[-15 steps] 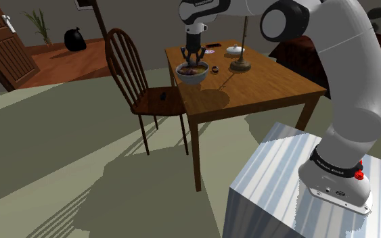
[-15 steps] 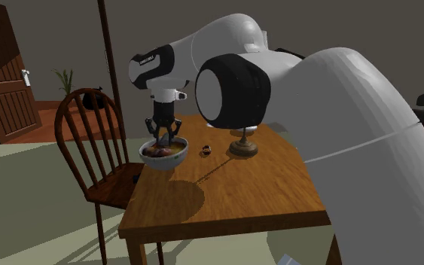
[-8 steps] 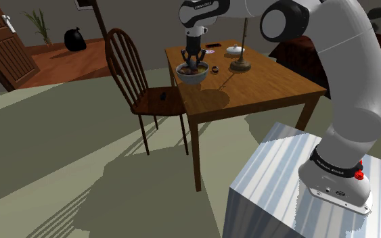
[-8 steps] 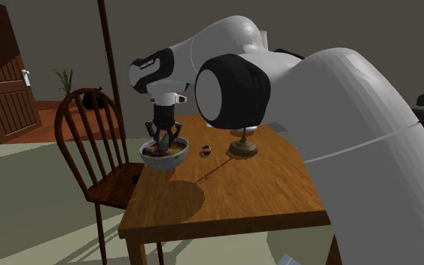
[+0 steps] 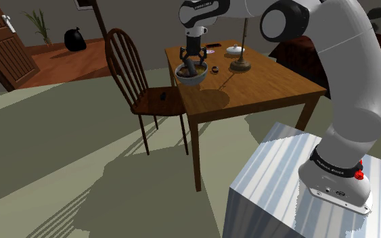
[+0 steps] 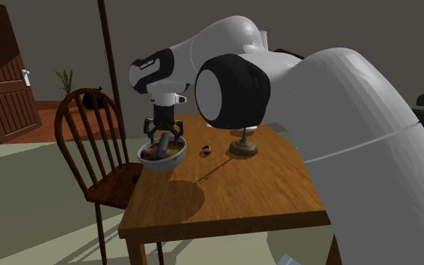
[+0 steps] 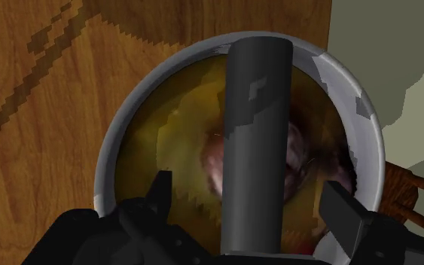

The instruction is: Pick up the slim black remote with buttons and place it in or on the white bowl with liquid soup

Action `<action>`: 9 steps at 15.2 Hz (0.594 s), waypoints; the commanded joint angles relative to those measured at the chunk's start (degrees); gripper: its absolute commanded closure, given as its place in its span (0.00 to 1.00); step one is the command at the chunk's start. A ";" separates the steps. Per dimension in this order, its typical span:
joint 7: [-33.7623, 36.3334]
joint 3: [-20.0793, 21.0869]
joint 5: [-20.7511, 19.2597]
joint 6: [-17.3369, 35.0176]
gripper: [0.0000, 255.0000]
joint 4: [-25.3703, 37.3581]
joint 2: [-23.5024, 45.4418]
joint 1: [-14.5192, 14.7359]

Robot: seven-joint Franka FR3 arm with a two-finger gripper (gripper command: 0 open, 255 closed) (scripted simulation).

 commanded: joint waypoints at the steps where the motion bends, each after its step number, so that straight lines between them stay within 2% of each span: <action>1: 0.07 -0.02 -0.03 -1.85 0.00 1.75 -0.11 -0.10; 4: 0.28 -0.05 -0.08 -7.53 0.00 7.90 0.37 -0.44; 9: 0.28 -0.05 -0.09 -7.54 0.00 7.90 0.37 -0.44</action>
